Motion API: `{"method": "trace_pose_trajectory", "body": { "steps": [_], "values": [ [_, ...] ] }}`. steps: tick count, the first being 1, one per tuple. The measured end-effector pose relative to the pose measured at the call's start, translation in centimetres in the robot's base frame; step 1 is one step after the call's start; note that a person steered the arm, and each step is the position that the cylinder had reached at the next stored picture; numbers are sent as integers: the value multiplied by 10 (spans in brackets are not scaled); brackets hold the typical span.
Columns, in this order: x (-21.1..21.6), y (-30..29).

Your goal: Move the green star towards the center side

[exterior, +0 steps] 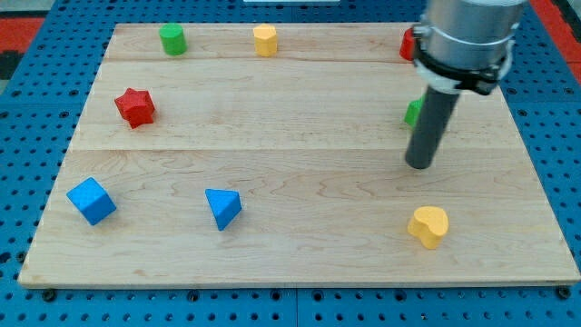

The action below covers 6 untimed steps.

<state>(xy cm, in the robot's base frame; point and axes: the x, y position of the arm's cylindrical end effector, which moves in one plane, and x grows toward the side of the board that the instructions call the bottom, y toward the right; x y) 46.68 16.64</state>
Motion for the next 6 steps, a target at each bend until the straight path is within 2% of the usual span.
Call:
{"method": "trace_pose_trajectory", "body": {
  "steps": [3,4,6],
  "values": [
    [0,27],
    [-19,66],
    [-79,45]
  ]
}}
